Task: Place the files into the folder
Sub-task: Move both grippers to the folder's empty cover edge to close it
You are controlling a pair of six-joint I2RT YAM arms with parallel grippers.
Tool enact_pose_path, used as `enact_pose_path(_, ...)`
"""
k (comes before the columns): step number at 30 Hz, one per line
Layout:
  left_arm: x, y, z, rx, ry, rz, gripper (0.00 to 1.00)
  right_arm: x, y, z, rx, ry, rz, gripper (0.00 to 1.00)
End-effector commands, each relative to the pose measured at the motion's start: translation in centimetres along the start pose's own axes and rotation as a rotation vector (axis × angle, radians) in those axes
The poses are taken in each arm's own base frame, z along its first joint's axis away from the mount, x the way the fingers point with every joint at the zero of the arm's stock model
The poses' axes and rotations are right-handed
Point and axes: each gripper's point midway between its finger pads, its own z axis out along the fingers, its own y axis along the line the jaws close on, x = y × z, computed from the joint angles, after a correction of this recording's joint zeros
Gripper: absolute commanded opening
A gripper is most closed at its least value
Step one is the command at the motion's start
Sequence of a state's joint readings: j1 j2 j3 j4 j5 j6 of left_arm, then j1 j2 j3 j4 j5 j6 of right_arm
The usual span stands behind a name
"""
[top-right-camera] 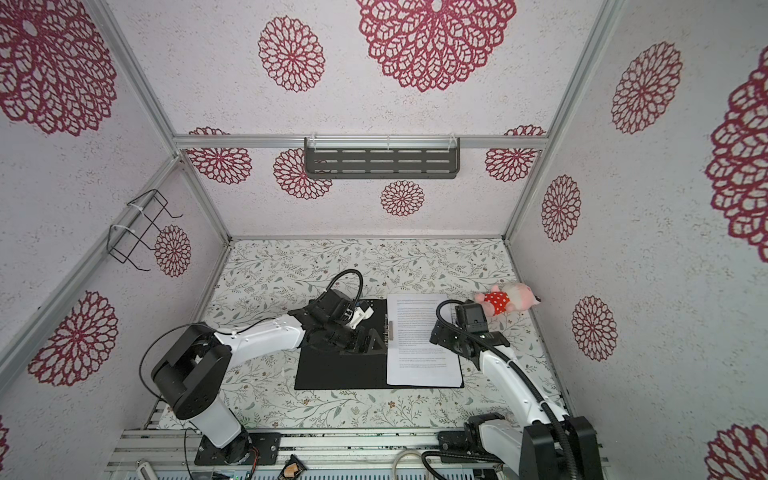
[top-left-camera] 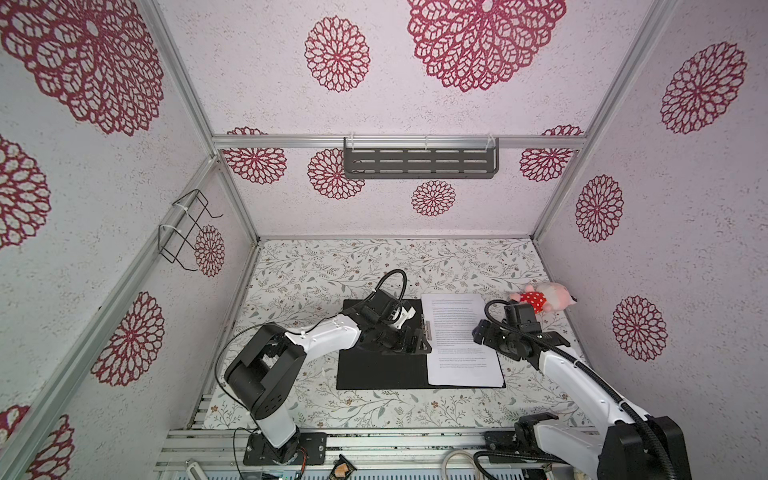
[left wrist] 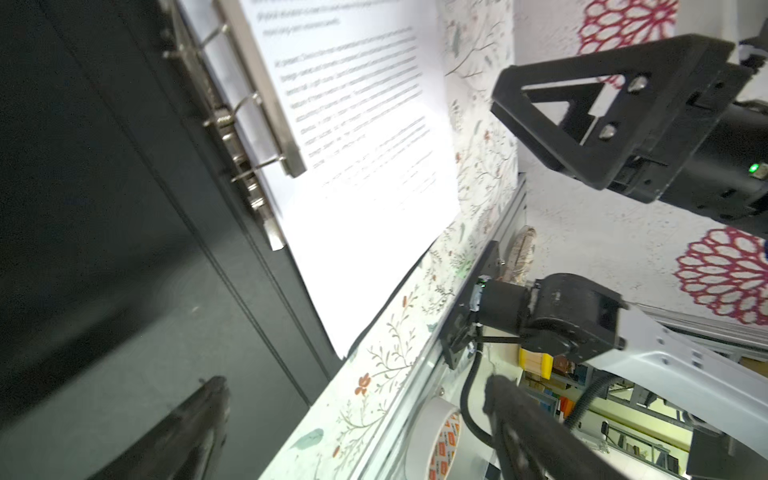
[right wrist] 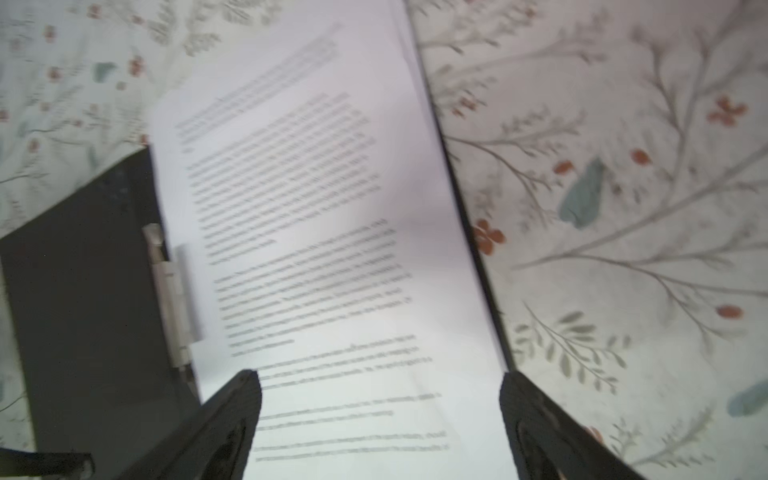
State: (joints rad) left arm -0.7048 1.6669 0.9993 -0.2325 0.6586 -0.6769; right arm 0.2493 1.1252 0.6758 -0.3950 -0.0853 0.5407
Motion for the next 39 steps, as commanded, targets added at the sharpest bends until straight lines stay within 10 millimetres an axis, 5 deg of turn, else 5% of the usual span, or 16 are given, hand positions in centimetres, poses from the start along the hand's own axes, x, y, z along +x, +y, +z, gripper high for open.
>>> enact_pose_path(1, -2.8, -0.6, -2.7, 0.048, -0.091, -0.026, 0.99, -1.3, 5.5, 0.8, -0.148, 0.01, -0.13, 0.93)
enact_pose_path(7, -4.3, 3.6, -4.8, 0.079, -0.162, -0.179, 0.98, -2.4, 13.0, 3.9, -0.328, 0.059, -0.263, 0.93)
enact_pose_path(12, -4.0, 7.3, -5.8, 0.038, -0.201, -0.275, 0.98, -2.4, 16.5, 6.6, -0.394, 0.112, -0.344, 0.92)
enact_pose_path(22, -1.8, 11.9, -6.1, -0.033, -0.204, -0.381, 0.99, -0.3, 17.4, 10.9, -0.409, 0.221, -0.355, 0.91)
enact_pose_path(39, -1.4, 12.7, -5.9, -0.056, -0.198, -0.397, 0.99, 0.2, 18.3, 11.9, -0.446, 0.251, -0.349, 0.91)
